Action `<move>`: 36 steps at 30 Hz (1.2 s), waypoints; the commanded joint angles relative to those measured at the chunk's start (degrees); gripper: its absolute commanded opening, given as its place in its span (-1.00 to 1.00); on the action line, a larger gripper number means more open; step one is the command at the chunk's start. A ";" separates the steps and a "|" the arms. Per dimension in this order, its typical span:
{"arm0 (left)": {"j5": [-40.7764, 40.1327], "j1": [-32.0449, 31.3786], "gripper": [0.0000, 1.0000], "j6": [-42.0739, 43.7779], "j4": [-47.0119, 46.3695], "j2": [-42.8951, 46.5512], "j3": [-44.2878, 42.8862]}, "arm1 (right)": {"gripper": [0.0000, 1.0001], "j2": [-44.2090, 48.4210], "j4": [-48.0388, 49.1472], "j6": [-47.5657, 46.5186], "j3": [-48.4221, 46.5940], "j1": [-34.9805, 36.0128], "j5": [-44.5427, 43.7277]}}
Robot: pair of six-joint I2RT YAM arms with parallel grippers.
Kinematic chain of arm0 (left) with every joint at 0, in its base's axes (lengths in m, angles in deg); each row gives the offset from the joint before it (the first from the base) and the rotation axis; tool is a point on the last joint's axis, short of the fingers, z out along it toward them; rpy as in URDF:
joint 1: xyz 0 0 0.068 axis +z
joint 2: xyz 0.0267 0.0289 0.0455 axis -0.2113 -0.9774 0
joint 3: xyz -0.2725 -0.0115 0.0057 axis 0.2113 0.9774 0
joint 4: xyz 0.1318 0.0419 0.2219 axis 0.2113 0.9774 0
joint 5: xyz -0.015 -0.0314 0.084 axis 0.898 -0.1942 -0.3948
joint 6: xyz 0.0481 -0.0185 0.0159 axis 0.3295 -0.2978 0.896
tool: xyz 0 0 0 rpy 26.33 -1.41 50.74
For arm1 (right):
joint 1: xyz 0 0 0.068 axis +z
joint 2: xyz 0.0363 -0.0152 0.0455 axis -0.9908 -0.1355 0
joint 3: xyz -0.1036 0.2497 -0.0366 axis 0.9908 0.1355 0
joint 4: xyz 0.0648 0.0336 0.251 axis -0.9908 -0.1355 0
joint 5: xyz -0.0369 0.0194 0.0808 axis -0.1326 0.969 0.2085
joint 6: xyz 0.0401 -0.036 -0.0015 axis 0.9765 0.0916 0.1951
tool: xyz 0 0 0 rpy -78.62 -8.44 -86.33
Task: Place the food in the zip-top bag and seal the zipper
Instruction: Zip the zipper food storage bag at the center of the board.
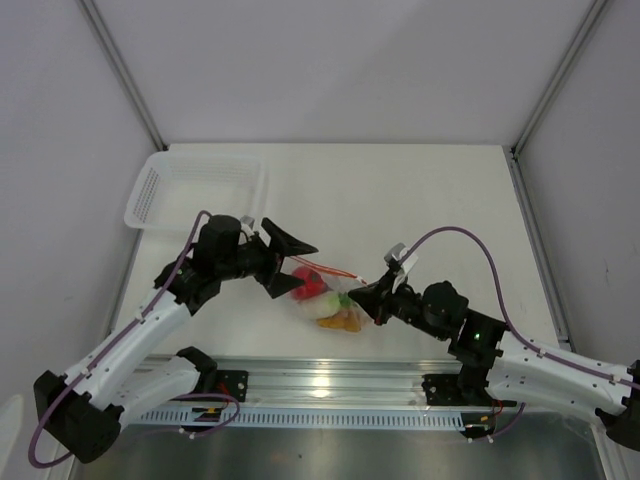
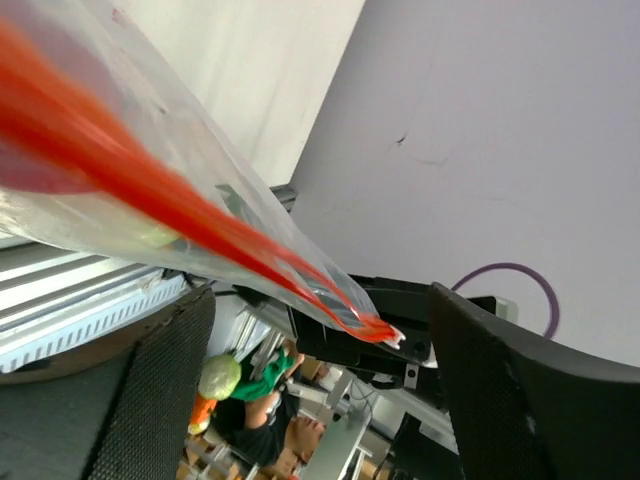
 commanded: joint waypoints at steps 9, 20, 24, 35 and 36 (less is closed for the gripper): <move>-11.52 -0.15 0.69 19.84 -1.36 15.06 2.48 | -1.00 1.02 -10.01 2.80 -6.89 -1.13 3.24; 1.63 -0.24 0.76 42.96 -13.67 19.74 0.29 | -1.00 -2.58 -18.64 4.82 -12.61 -2.98 7.71; 7.53 -0.50 0.75 49.11 -15.25 17.28 -1.38 | -1.00 -4.07 -21.72 5.44 -14.81 -3.24 9.47; 7.27 -1.38 0.72 61.34 -8.84 9.72 -9.29 | -1.00 -8.11 -27.79 7.28 -23.06 -4.38 14.83; 7.36 -1.38 0.72 61.16 -8.92 9.11 -9.30 | -1.00 -8.73 -28.05 7.46 -23.60 -4.91 15.45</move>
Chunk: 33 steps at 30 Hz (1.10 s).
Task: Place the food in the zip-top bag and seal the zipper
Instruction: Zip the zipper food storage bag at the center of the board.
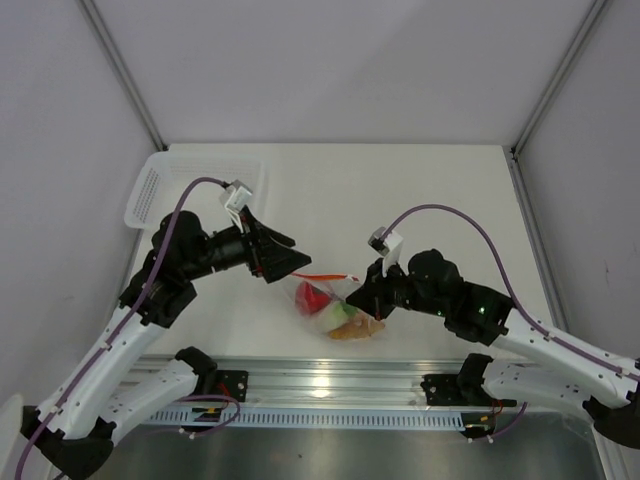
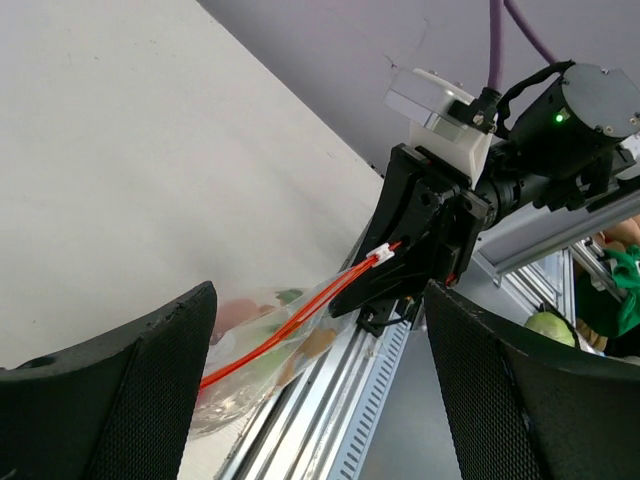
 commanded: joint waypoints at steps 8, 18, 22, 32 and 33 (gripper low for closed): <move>-2.95 -0.29 0.64 5.13 5.49 -4.66 -4.59 | -1.00 -5.63 -0.49 2.04 -5.03 -2.34 6.17; 5.82 -0.20 0.66 5.92 0.95 -5.63 -4.50 | -1.00 -4.32 1.71 2.83 -4.33 -2.51 10.74; 9.50 -0.38 0.62 5.39 -2.65 -6.86 -3.53 | -1.00 -3.61 2.41 3.62 -4.06 -2.51 12.76; 14.53 -6.70 0.45 15.13 -6.44 -7.31 -1.61 | -1.00 -3.35 2.94 4.33 -4.50 -2.51 15.41; 14.10 -7.40 0.37 18.11 -7.32 -6.69 -1.42 | -1.00 -3.26 2.85 4.24 -4.15 -2.51 15.76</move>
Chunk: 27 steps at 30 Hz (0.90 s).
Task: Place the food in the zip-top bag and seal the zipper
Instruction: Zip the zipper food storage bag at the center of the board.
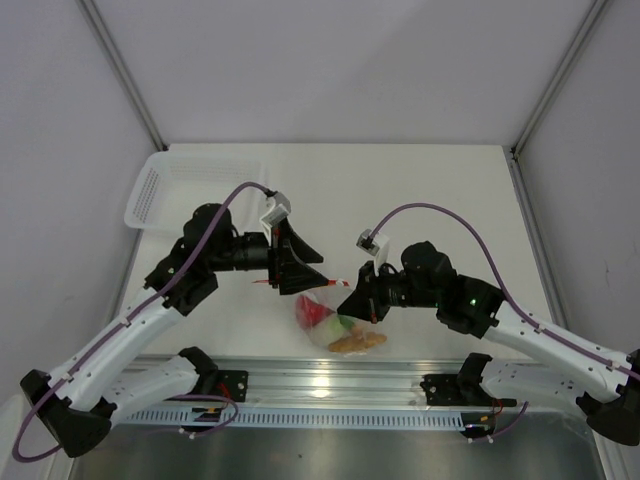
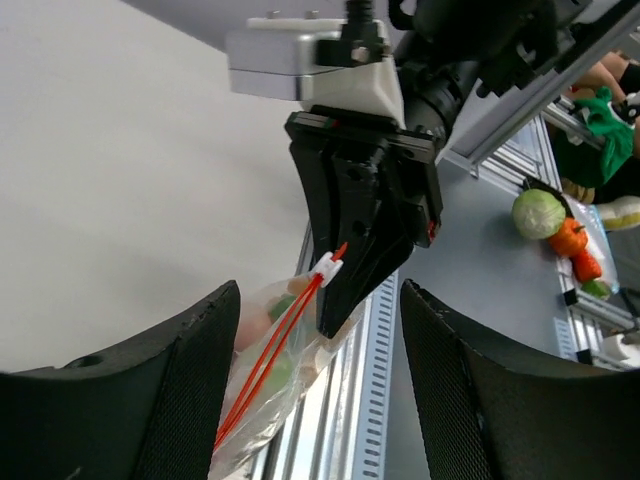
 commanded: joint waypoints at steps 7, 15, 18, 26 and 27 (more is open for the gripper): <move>7.17 -1.53 0.28 13.78 -11.54 2.54 4.92 | -1.00 1.09 3.53 0.59 -0.65 -0.20 3.90; 15.45 -1.53 0.19 16.07 -19.10 -1.70 5.45 | -1.00 1.44 3.18 0.06 -1.26 -0.20 6.01; 17.73 -1.53 0.10 18.01 -17.51 -3.72 4.31 | -1.00 1.62 2.92 -0.20 -1.35 -0.20 6.18; 23.53 -1.44 -0.06 17.22 -18.93 -7.41 2.28 | -1.00 1.62 2.30 -0.90 -1.35 -0.20 6.01; 23.97 -1.44 -0.08 17.13 -18.83 -7.85 1.85 | -1.00 1.53 2.39 -0.99 -1.35 -0.20 6.10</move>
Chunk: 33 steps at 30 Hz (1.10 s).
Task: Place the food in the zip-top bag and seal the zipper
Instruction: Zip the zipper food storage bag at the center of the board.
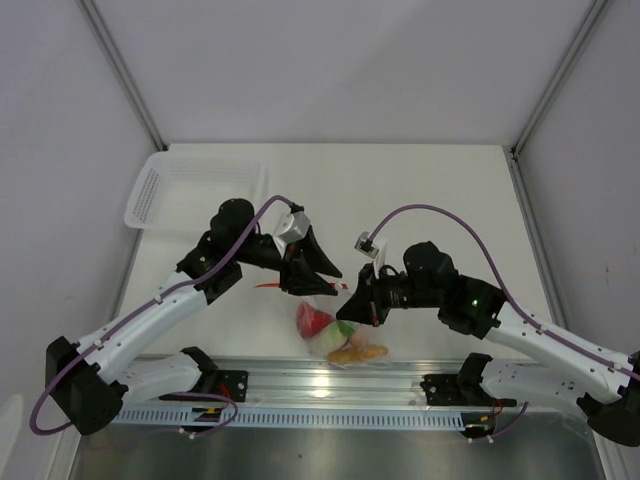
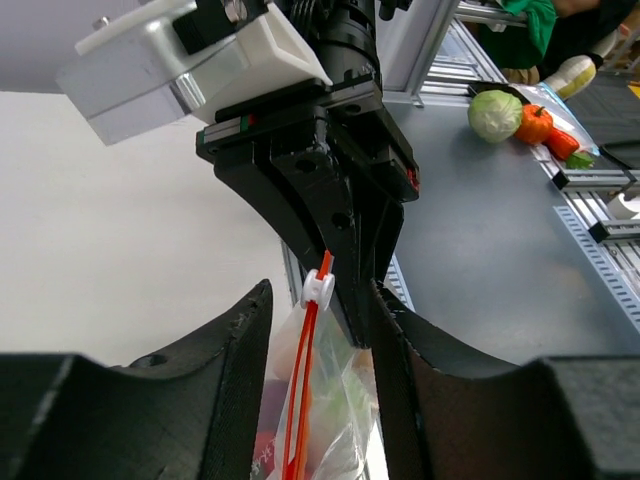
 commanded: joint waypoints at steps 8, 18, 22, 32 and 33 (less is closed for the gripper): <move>6.85 -0.17 -0.25 0.51 -3.79 -3.25 -4.85 | -1.00 0.59 0.53 -1.41 -1.53 -0.20 0.61; 6.94 -0.17 -0.39 1.39 -0.61 -5.10 -5.65 | -1.00 1.20 0.44 -1.76 -1.88 -0.20 0.08; 6.68 -0.17 -0.45 1.65 0.00 -5.19 -5.64 | -1.00 1.03 0.53 -1.94 -1.96 -0.20 0.08; 7.11 -0.17 -0.80 3.68 4.74 -6.33 -6.96 | -1.00 1.73 0.53 -2.20 -2.14 -0.20 -0.80; 7.11 -0.17 -0.83 3.68 4.92 -6.42 -6.96 | -1.00 1.82 0.44 -2.20 -2.23 -0.20 -0.89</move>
